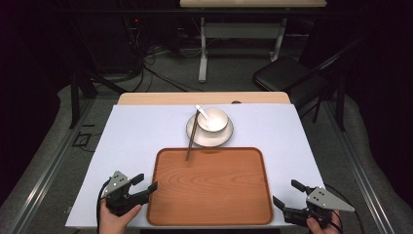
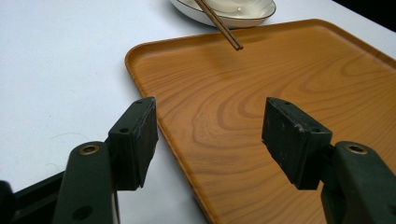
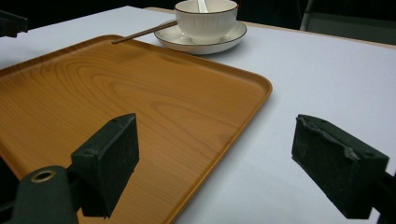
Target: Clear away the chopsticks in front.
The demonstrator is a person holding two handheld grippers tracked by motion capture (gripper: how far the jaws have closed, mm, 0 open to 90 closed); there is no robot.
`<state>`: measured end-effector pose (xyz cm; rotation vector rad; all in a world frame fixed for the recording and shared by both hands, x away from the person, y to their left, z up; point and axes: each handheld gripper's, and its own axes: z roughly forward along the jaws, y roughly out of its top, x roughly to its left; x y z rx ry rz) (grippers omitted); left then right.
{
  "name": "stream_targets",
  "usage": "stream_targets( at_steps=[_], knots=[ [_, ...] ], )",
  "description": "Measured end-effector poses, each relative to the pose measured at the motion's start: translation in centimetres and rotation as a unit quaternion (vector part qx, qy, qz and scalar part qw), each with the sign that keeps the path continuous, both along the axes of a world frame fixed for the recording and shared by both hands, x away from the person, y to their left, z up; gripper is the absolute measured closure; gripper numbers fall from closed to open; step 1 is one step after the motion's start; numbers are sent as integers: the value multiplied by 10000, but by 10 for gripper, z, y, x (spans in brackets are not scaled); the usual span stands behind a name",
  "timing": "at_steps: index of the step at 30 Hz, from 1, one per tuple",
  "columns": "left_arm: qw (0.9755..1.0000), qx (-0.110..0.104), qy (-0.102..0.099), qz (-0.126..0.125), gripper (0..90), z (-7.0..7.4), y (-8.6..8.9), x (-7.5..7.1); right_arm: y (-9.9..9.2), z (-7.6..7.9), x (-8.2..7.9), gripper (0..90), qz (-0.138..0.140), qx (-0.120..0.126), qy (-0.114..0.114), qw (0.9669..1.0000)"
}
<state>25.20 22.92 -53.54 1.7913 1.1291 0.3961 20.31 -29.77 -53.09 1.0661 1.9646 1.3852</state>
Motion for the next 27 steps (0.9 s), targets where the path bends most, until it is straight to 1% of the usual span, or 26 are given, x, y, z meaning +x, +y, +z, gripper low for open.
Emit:
stream_targets(
  at_steps=[3, 5, 6, 9, 11, 12, 14, 16, 19, 21, 23, 27],
  knots=[
    [10000, -5, 56, -1, 327, 0, 1, 1, 0, 0, -1, 146, -5, 13, -33, 10000],
    [9999, -4, 134, 104, 322, -1, 1, 1, 0, 0, 0, 146, -17, 29, -21, 10000],
    [9998, -26, 176, 84, 317, -1, 2, 2, 0, 0, 0, 146, -10, 31, -9, 10000],
    [9994, -39, 299, 173, 308, 0, 4, 2, 2, 0, 1, 147, 22, 1, -8, 10000],
    [9988, -27, 442, 231, 290, 1, 3, 4, 2, 0, 0, 147, 29, -11, -13, 10000],
    [9983, -41, 529, 221, 285, 1, 1, 6, 2, 1, 0, 146, 19, -9, -16, 10000],
    [9969, -88, 744, 239, 271, 2, -1, 11, 2, 1, 0, 147, 9, -3, -16, 10000],
    [9958, -119, 892, 186, 271, 4, -4, 17, 2, 1, 0, 146, 17, -12, -20, 10000],
    [9957, -62, 906, 201, 272, 12, -10, 25, 2, 1, 0, 147, 26, -16, -23, 10000],
    [9956, -13, 922, 163, 284, 17, -13, 32, 2, 1, 0, 147, 33, -12, -21, 10000],
    [9955, -15, 930, 177, 287, 21, -16, 38, 2, 1, 0, 147, 36, -11, -24, 10000],
    [9943, 54, 1047, 217, 302, 26, -21, 52, 2, 1, 0, 147, 35, -8, -35, 10000]
  ],
)
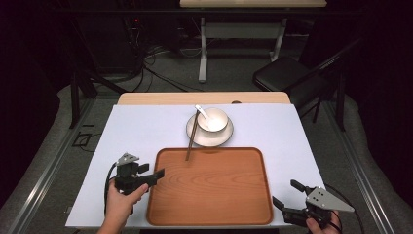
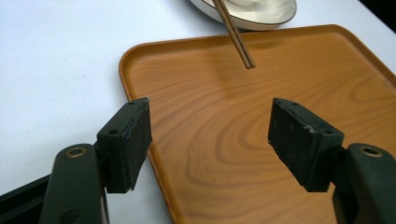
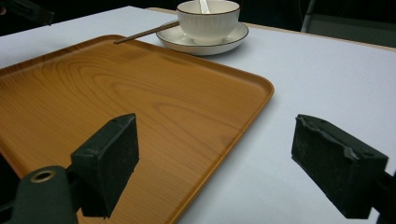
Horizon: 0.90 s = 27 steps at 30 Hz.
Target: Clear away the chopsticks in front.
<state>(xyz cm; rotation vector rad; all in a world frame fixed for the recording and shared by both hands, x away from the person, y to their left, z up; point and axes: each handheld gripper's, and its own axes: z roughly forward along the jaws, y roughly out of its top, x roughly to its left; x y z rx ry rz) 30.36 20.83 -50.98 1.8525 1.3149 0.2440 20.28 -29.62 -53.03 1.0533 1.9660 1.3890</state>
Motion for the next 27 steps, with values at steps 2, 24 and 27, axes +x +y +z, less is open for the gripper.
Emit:
stream_targets(
  at_steps=[2, 24, 27],
  knots=[
    [9999, 67, 77, -5, 305, 2, -3, 7, 0, 0, 0, 147, 1, 1, 1, 10000],
    [9988, 221, 444, 31, 360, 24, -11, 62, 0, 0, 0, 147, -5, 17, 1, 10000],
    [9986, 221, 467, 78, 371, 25, -13, 68, 0, 0, 0, 147, -2, 23, 5, 10000]
  ],
)
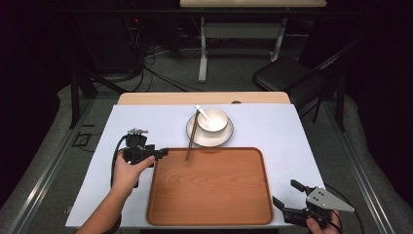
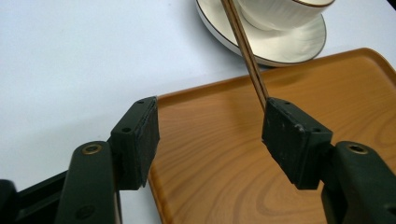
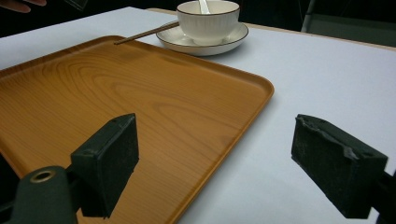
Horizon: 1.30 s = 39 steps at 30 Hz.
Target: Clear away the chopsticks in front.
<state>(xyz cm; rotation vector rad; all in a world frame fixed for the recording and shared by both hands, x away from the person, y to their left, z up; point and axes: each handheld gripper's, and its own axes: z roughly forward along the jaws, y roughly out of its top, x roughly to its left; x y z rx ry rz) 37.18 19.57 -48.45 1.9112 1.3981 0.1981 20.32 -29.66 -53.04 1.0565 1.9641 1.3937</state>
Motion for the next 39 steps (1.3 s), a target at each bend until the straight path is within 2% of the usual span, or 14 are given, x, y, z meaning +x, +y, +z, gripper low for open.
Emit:
stream_targets(
  at_steps=[11, 18, 21, 23, 27, 35, 39],
  knots=[
    [9990, -322, 260, 159, 397, -2, 2, 21, 0, 0, 0, 147, 7, 2, -6, 10000],
    [9988, -258, 374, 194, 408, -2, -3, 34, 0, 0, 0, 147, 14, 0, -1, 10000],
    [9983, -237, 502, 193, 422, -2, -7, 40, 0, 0, 0, 147, 14, 3, 0, 10000],
    [9984, -206, 497, 188, 423, -2, -11, 44, 0, 0, 0, 147, 16, 4, 3, 10000],
    [9976, -258, 617, 149, 424, -3, -19, 51, 0, 0, 0, 147, 18, 3, -3, 10000],
    [9976, -153, 664, -69, 436, -5, -40, 62, 0, 0, 0, 147, 35, 3, -1, 10000],
    [9978, -94, 646, -91, 439, -6, -48, 66, -1, 0, 0, 147, 41, 5, 0, 10000]
  ],
)
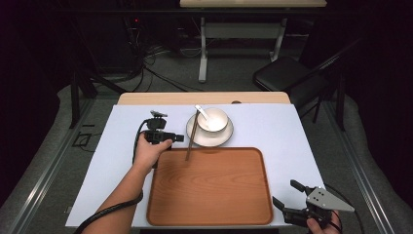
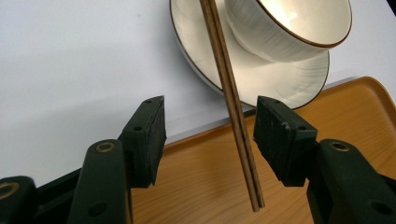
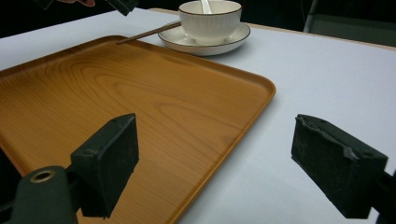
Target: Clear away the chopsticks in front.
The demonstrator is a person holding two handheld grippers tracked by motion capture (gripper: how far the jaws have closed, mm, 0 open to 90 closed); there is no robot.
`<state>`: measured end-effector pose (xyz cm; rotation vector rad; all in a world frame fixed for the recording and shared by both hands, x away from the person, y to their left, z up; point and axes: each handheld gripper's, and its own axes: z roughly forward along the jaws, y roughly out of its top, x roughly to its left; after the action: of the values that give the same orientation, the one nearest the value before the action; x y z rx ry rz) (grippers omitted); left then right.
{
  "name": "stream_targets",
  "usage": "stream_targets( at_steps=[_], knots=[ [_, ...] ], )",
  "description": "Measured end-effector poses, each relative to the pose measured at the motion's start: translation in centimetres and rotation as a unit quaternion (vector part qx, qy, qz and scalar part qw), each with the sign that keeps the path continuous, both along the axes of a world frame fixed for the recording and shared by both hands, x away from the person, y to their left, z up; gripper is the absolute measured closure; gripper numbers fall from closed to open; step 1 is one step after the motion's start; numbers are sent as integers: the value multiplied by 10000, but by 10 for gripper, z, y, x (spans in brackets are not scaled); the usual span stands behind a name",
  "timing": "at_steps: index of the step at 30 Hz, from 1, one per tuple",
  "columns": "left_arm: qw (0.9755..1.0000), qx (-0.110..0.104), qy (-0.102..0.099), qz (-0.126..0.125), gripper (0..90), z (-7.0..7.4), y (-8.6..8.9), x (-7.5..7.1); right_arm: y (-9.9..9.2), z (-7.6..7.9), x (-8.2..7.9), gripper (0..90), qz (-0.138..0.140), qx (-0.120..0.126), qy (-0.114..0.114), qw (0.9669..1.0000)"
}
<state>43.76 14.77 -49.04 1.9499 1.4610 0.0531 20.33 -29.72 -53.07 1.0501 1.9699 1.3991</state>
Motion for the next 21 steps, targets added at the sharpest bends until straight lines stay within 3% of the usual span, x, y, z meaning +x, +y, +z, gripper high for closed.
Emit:
stream_targets(
  at_steps=[5, 12, 21],
  knots=[
    [9999, 117, -19, 25, 489, -1, -7, 4, 0, 0, 0, 147, 7, 2, 2, 10000],
    [9996, 126, 267, -43, 607, -6, -16, 8, 0, 0, 0, 147, 30, 2, 2, 10000],
    [9984, 109, 539, -137, 689, -13, -23, 11, 0, 0, 0, 147, 44, -4, -1, 10000]
  ],
)
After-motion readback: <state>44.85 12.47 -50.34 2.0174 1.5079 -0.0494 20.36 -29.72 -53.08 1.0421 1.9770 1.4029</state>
